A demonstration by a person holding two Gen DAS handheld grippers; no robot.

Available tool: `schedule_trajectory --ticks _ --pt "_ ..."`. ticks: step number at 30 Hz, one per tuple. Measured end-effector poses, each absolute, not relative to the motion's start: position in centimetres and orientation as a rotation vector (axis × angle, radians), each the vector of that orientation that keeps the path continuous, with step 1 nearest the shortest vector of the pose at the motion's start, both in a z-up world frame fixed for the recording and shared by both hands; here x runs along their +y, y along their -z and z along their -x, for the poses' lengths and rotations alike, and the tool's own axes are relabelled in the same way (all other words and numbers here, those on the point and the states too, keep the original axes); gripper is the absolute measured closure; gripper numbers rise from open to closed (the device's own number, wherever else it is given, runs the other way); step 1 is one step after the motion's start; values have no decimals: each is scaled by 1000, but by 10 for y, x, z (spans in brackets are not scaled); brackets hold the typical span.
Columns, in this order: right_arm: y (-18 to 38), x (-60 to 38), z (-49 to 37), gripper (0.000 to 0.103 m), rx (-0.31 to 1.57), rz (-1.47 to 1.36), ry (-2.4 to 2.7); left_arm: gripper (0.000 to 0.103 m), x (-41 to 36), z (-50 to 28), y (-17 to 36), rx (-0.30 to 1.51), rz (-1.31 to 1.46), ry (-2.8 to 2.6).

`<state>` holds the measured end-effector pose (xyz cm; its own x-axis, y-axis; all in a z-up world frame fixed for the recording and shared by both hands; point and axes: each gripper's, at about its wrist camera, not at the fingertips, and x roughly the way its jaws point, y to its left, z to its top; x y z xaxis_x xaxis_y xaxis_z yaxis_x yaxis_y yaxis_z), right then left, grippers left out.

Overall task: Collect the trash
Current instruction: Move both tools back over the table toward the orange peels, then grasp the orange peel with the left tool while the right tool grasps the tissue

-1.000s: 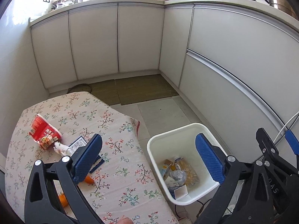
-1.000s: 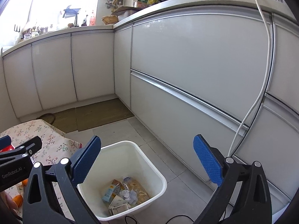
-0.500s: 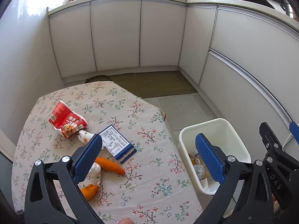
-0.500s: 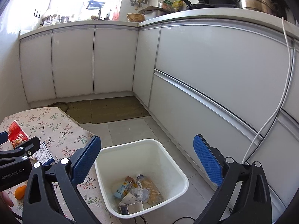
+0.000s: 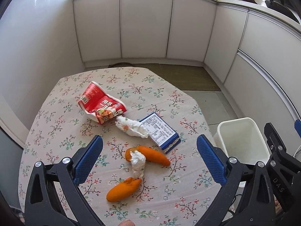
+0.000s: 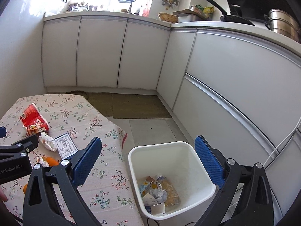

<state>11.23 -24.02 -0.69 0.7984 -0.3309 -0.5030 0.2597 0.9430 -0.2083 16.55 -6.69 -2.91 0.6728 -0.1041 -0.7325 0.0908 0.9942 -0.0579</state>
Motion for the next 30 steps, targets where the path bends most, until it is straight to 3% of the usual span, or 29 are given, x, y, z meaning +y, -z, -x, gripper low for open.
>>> schedule_trajectory --ticks 17,24,27,30 --pt "37 -198 -144 7 715 159 206 8 -14 -189 137 1252 -104 257" --pt "55 -191 -161 7 827 149 103 39 -30 -177 159 1309 -223 376" --pt "63 -186 -169 7 879 112 17 70 -27 -173 156 1301 -231 399" --pt "70 -177 -175 7 925 66 -70 81 -17 -167 151 1300 -197 418"
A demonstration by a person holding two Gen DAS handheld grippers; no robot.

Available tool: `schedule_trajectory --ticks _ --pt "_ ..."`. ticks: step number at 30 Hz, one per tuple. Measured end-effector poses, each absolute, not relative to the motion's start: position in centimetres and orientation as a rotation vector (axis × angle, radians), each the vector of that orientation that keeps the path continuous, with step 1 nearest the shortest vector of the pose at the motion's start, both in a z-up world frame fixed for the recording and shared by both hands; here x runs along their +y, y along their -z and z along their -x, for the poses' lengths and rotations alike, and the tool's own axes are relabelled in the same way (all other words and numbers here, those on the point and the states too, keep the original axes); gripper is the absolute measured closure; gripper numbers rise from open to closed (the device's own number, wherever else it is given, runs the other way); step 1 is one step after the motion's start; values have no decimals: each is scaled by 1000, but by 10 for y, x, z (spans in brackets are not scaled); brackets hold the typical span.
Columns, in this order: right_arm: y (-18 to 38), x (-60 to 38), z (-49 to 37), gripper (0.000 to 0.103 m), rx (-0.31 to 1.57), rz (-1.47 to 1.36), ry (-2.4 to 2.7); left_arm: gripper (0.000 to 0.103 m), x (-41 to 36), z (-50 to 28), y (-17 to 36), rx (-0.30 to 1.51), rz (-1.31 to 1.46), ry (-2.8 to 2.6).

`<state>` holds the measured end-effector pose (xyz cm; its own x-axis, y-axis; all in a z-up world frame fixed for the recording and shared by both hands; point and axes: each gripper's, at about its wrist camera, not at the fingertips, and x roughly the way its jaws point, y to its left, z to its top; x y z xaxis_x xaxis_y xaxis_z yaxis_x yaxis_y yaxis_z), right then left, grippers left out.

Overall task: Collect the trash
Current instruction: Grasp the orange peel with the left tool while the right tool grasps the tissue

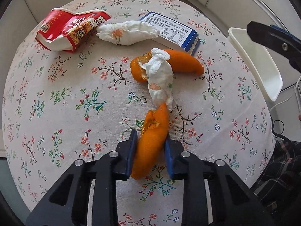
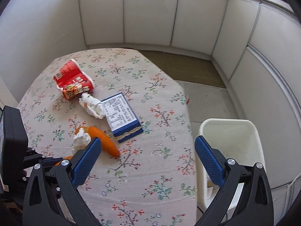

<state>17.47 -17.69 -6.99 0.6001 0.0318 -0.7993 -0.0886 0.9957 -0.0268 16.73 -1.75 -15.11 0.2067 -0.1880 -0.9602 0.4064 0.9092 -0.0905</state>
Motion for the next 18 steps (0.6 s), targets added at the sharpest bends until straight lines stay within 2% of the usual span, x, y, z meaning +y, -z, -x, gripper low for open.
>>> schedule_trajectory --ticks 1,9,14,18 --pt "72 -173 -177 7 943 47 -103 84 -12 -166 149 1300 -182 418" --pt "91 -128 -184 7 1081 -40 -295 84 57 -169 108 1212 18 279" --pt "119 -123 -188 7 1224 -167 -204 84 86 -172 79 1123 128 243" --pt "128 -127 -191 7 1230 -256 -128 84 86 -190 76 1117 185 249"
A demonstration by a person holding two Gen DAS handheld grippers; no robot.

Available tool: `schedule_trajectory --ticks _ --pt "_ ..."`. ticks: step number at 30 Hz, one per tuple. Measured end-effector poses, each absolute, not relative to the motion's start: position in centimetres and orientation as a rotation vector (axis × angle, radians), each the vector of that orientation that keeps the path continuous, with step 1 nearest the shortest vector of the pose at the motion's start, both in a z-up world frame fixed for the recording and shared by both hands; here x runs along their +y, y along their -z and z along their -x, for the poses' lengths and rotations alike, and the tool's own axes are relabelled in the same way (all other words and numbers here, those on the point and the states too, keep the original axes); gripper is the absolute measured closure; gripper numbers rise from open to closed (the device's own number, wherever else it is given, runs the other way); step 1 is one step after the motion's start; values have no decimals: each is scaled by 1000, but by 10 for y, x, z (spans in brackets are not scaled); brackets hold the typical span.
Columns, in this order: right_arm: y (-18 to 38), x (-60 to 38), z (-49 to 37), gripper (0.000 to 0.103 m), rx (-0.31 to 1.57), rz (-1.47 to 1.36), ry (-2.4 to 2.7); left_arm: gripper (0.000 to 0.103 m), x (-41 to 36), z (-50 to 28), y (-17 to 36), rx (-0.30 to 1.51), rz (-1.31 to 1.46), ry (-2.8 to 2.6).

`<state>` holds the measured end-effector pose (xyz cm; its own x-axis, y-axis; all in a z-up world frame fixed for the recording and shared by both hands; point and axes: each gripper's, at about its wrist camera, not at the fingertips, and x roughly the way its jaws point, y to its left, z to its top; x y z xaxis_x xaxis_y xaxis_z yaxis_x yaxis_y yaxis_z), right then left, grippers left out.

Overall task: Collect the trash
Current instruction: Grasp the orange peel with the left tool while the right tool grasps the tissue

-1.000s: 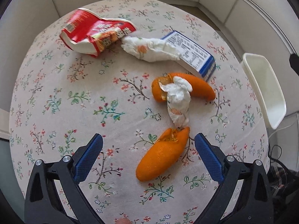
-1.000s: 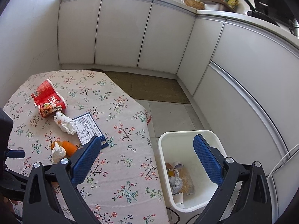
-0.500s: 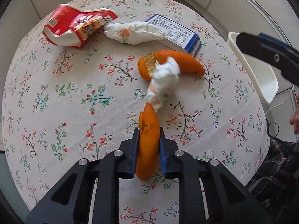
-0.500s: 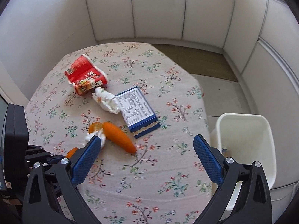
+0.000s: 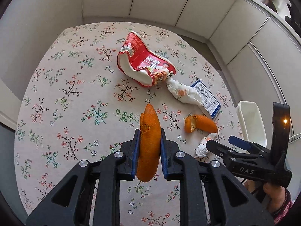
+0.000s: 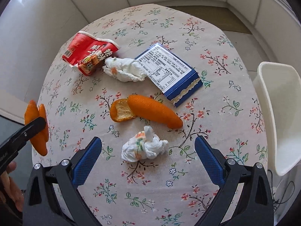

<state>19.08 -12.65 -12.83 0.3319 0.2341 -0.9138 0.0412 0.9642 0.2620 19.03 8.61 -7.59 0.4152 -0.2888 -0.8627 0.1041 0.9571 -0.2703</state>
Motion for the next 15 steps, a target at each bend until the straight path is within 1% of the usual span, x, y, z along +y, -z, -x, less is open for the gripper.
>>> schedule_trajectory --ticks 6,9,11,13,15 --pt "147 -118 -194 7 1289 -353 -103 84 91 -190 78 1115 219 263" --pt "157 -114 -194 13 1304 -362 -88 84 95 -191 78 1110 242 263" --pt "154 -113 -195 26 1278 -362 -86 84 95 -192 77 1107 250 268" --pt "154 -115 -198 46 1266 -383 -93 84 96 -192 75 1103 255 270" --pt "157 -116 -201 61 1266 -396 -105 84 97 -192 75 1101 263 268"
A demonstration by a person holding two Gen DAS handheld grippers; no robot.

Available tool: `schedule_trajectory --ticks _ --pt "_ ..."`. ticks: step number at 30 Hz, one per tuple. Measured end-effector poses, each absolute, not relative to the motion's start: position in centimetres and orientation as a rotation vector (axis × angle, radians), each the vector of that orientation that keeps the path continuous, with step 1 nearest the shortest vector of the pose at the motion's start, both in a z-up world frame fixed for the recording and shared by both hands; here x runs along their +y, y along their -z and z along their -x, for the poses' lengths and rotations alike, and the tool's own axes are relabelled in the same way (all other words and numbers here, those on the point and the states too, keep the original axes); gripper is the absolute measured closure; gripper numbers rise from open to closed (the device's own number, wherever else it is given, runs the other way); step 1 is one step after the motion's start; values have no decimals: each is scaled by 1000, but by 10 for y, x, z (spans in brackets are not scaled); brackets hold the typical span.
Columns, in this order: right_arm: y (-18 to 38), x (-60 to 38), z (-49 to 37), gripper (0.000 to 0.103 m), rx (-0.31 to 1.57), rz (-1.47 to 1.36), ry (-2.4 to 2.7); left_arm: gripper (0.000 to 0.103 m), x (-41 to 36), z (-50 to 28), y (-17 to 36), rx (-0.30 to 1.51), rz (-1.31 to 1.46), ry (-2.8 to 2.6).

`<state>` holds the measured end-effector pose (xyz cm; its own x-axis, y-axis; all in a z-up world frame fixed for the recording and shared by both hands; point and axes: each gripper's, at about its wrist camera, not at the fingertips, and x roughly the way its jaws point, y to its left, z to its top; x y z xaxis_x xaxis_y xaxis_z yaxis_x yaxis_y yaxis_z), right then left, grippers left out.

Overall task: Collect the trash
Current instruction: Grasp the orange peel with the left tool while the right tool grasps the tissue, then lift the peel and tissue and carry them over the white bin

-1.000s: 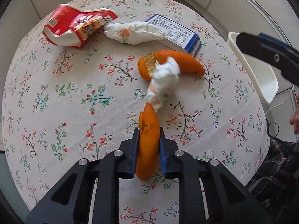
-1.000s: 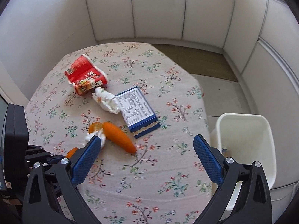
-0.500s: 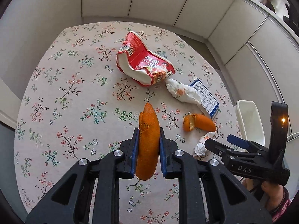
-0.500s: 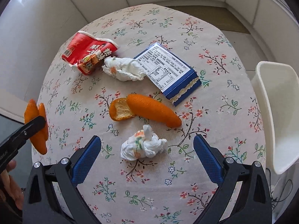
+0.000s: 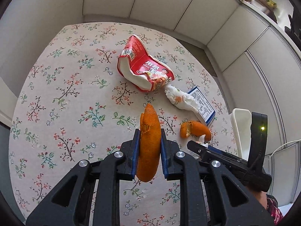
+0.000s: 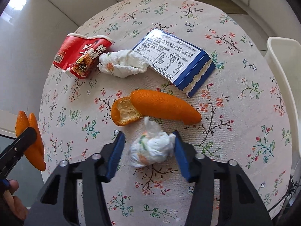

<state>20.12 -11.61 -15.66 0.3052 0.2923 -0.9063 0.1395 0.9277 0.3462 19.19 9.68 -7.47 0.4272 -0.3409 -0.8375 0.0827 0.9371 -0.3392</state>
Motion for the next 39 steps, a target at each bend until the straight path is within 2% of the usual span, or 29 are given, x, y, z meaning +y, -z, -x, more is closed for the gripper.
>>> schedule_trajectory --ticks 1,4,22,39 --pt "157 -116 -201 68 1263 -397 -109 84 98 -192 75 1101 268 267" --pt "156 -116 -200 69 1265 -395 -138 84 101 -193 74 1095 281 258" --pt "83 -82 -193 69 1004 -208 -265 84 119 -196 56 982 339 170" --pt "15 -118 -166 69 728 -73 -194 84 103 -184 16 797 365 207"
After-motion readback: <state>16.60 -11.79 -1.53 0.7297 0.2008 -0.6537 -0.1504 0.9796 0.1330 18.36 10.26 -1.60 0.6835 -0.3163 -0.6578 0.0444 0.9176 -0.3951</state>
